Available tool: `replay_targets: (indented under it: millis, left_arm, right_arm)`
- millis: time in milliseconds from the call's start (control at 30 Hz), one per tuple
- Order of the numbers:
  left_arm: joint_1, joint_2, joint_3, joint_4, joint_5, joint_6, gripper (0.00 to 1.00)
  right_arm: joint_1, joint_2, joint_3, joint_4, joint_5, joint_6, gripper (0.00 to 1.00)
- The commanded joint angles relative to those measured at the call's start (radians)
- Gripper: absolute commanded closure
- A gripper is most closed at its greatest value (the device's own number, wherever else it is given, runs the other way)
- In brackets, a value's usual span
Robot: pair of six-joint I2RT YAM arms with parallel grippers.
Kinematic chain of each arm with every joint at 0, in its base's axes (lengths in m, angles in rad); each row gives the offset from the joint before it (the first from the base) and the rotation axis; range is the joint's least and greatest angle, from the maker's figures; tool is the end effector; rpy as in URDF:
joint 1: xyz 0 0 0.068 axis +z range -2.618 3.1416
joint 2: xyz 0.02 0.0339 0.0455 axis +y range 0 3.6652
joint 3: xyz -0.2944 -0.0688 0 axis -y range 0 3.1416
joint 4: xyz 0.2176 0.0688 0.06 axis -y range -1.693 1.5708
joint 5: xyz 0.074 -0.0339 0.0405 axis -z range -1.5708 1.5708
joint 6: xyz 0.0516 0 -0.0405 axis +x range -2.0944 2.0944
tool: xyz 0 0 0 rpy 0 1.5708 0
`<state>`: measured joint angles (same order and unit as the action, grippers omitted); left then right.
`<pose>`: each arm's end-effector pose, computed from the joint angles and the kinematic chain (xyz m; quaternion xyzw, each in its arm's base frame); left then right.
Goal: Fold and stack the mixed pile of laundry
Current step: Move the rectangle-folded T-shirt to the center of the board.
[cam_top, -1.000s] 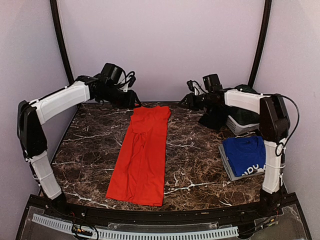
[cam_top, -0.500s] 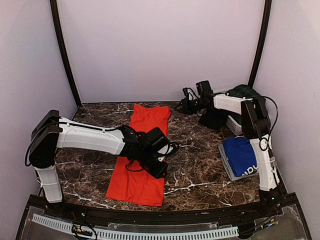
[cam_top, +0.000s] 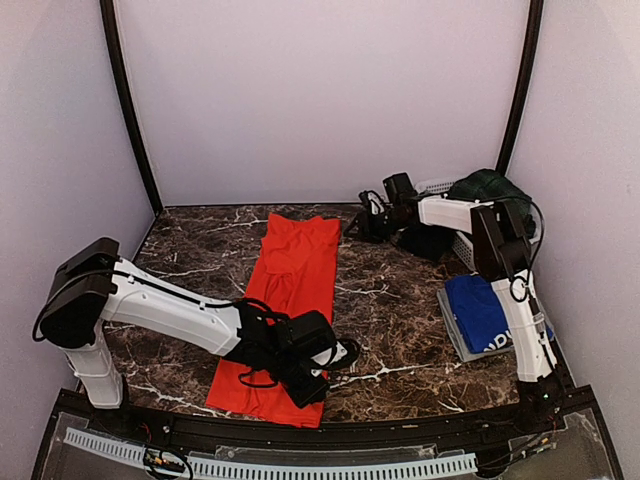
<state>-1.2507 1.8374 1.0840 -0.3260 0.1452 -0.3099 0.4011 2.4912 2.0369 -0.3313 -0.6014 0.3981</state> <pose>0.1050 -0.3406 0.1821 0.4542 0.8543 -0.2207 0.1229 0.5028 0.2450 0.1678 -0.1146 0.8823 0.3943 0.2302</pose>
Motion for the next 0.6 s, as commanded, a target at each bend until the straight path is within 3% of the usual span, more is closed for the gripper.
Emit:
replay_targets:
  millis: [0,233,400,567]
  left_arm:
    - [-0.012,-0.087,-0.122,-0.051,0.024,0.014,0.91]
    - [-0.012,-0.260,-0.147,-0.062,-0.034,-0.003,0.81]
    - [-0.012,-0.262,-0.142,-0.072,-0.124,-0.018,0.79]
    - [-0.012,-0.197,-0.139,-0.045,-0.096,-0.031,0.79]
  right_arm:
    - [0.004,0.019,0.052,-0.023,0.044,-0.034,0.56]
    - [0.012,0.113,0.150,0.009,-0.035,0.004,0.56]
    - [0.025,0.174,0.212,0.043,-0.042,0.043,0.55]
    - [0.027,0.248,0.327,0.020,-0.046,0.084,0.58]
